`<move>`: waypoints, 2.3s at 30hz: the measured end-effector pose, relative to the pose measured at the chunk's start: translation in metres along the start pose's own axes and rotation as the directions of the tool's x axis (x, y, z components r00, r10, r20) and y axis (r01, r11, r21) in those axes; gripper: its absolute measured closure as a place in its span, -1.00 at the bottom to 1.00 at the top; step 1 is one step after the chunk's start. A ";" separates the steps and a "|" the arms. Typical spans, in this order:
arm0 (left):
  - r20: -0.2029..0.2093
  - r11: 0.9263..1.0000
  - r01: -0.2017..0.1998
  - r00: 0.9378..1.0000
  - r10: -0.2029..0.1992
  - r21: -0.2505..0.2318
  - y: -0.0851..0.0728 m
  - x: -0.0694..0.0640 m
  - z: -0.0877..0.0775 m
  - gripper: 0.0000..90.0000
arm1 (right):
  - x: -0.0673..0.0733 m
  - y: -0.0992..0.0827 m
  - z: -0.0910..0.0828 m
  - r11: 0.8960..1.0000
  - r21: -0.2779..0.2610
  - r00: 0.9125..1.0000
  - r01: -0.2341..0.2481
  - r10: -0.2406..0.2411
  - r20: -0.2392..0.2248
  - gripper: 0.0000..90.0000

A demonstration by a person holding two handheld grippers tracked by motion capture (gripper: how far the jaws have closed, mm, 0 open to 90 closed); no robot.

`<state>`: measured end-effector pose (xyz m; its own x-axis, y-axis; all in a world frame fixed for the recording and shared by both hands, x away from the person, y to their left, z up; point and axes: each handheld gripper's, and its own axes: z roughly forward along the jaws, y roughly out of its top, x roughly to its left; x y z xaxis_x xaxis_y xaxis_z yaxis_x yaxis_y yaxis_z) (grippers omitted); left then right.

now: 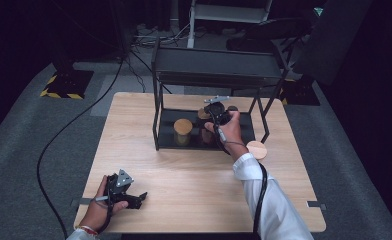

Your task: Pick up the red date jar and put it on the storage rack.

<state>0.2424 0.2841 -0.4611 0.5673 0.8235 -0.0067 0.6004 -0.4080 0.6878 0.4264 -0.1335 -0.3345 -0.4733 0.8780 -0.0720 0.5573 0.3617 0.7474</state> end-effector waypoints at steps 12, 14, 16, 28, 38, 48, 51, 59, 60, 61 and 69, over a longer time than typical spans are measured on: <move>0.002 1.000 -0.002 1.000 0.002 0.000 0.000 0.000 0.000 -1.00 | -0.009 -0.002 0.003 0.999 -0.006 0.999 -0.041 0.041 -0.012 -0.47; 0.002 1.000 -0.002 1.000 0.002 0.000 0.000 0.000 0.000 -1.00 | -0.010 -0.003 0.003 0.999 -0.009 0.999 -0.051 0.050 -0.011 -0.47; 0.002 1.000 -0.003 1.000 0.003 0.000 0.000 0.000 0.000 -1.00 | -0.010 -0.004 0.003 0.999 -0.010 0.999 -0.052 0.052 -0.010 -0.47; 0.002 1.000 -0.003 1.000 0.003 0.000 0.000 0.000 0.000 -1.00 | -0.006 -0.006 0.003 0.999 -0.006 0.999 -0.048 0.048 0.019 -0.59; 0.002 1.000 -0.003 1.000 0.003 0.000 0.000 0.000 0.000 -1.00 | 0.003 -0.008 0.004 1.000 -0.003 0.998 -0.029 0.029 0.053 -0.74; 0.002 1.000 -0.002 1.000 0.002 0.000 0.000 0.000 0.000 -1.00 | 0.001 -0.009 0.007 0.998 0.014 0.998 -0.057 0.056 0.026 -0.92; 0.002 1.000 -0.002 1.000 0.002 0.000 0.000 0.000 0.000 -1.00 | 0.002 -0.011 0.007 0.999 0.013 0.999 -0.047 0.047 0.024 -0.92; 0.001 1.000 -0.002 1.000 0.002 0.000 0.000 0.000 0.000 -1.00 | 0.009 -0.016 0.002 0.999 -0.001 0.999 -0.033 0.033 0.036 -0.93; 0.001 1.000 -0.003 1.000 0.003 0.001 0.000 0.000 0.000 -1.00 | 0.010 -0.015 0.001 0.999 0.002 0.999 -0.035 0.035 0.038 -0.93; 0.001 1.000 -0.003 1.000 0.003 0.000 0.000 0.000 0.000 -1.00 | 0.011 -0.016 0.000 0.999 0.000 0.999 -0.035 0.035 0.038 -0.92; 0.001 1.000 -0.007 1.000 0.007 0.003 0.000 0.000 0.000 -1.00 | 0.014 -0.019 -0.008 1.000 -0.007 0.999 -0.031 0.031 0.043 -0.93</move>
<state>0.2428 0.2844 -0.4606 0.5719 0.8203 -0.0028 0.5982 -0.4147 0.6857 0.4042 -0.1304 -0.3446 -0.4263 0.9013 -0.0770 0.5668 0.3325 0.7538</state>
